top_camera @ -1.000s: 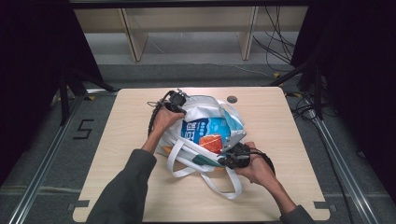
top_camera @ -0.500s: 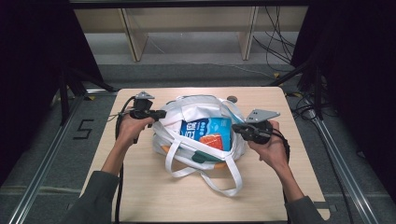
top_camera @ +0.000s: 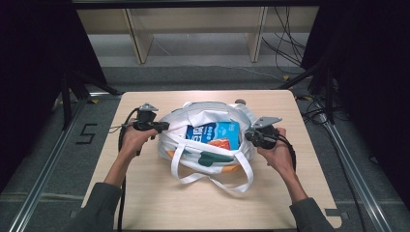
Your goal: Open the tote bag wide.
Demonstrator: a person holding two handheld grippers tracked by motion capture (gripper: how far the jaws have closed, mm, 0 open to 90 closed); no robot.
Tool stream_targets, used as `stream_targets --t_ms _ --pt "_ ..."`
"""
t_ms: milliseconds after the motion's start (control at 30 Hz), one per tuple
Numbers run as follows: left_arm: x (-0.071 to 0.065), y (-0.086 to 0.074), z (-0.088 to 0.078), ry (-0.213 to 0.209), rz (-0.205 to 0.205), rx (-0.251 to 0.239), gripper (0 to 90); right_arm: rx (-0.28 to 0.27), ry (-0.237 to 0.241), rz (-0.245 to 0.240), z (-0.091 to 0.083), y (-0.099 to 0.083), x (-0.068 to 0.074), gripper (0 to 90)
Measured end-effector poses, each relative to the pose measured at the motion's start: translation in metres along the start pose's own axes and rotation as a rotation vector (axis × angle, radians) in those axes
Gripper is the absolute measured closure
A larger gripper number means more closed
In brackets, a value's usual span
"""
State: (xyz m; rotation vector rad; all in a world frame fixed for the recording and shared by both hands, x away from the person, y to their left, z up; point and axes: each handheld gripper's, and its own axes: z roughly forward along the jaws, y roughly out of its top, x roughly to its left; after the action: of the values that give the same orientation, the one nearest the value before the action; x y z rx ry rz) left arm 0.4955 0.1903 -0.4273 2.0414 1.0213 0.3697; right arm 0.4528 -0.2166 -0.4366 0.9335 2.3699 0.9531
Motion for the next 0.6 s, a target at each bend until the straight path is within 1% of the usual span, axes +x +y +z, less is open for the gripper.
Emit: stream_targets --t_ms 33,67,100,133,200,233,267,300,333,367,400,433,467,500,533,567,600 --pt "-0.005 0.001 -0.001 -0.01 -0.004 -0.013 84.0 -0.028 0.0 -0.015 -0.005 0.002 0.001 90.0" --pt "-0.008 0.001 -0.004 -0.019 0.008 -0.015 83.5 -0.043 0.019 -0.021 -0.009 0.004 0.002 90.0" --pt "-0.011 0.001 -0.006 -0.027 -0.001 -0.033 82.7 -0.054 0.031 -0.003 -0.013 0.005 0.005 90.0" --pt "-0.013 0.002 -0.008 -0.041 -0.005 -0.041 82.0 -0.069 0.035 -0.017 -0.017 0.006 0.006 90.0" --pt "-0.016 0.002 -0.012 -0.046 0.007 -0.054 80.4 -0.092 0.046 -0.017 -0.021 0.007 0.01 90.0" --pt "-0.017 0.001 -0.014 -0.048 0.002 -0.06 79.6 -0.092 0.047 -0.025 -0.023 0.008 0.011 90.0" --pt "-0.019 0.001 -0.017 -0.053 0.002 -0.062 78.9 -0.088 0.057 -0.012 -0.025 0.008 0.015 90.0" --pt "-0.019 0.0 -0.02 -0.061 0.009 -0.07 77.7 -0.094 0.053 -0.025 -0.027 0.009 0.015 89.8" --pt "-0.021 0.0 -0.021 -0.07 -0.014 -0.085 76.3 -0.103 0.052 -0.032 -0.027 0.008 0.015 89.6" --pt "-0.023 -0.002 -0.023 -0.072 -0.016 -0.09 75.0 -0.095 0.069 -0.033 -0.028 0.009 0.015 89.3" --pt "-0.024 -0.003 -0.026 -0.078 -0.011 -0.097 74.4 -0.109 0.055 -0.037 -0.029 0.008 0.016 88.9" --pt "-0.027 -0.005 -0.029 -0.088 -0.016 -0.1 73.0 -0.1 0.064 -0.025 -0.031 0.008 0.017 88.1" --pt "-0.028 -0.006 -0.031 -0.095 -0.021 -0.106 71.0 -0.12 0.065 -0.036 -0.031 0.007 0.018 86.9" --pt "-0.03 -0.008 -0.033 -0.101 -0.021 -0.118 69.5 -0.113 0.079 -0.028 -0.033 0.007 0.018 85.9" --pt "-0.031 -0.01 -0.035 -0.12 -0.021 -0.113 68.6 -0.109 0.076 -0.014 -0.034 0.006 0.019 84.9" --pt "-0.033 -0.012 -0.037 -0.125 -0.017 -0.127 67.4 -0.116 0.065 -0.014 -0.036 0.006 0.02 83.2" --pt "-0.035 -0.014 -0.039 -0.128 -0.024 -0.136 66.3 -0.115 0.067 -0.004 -0.036 0.005 0.021 82.1"
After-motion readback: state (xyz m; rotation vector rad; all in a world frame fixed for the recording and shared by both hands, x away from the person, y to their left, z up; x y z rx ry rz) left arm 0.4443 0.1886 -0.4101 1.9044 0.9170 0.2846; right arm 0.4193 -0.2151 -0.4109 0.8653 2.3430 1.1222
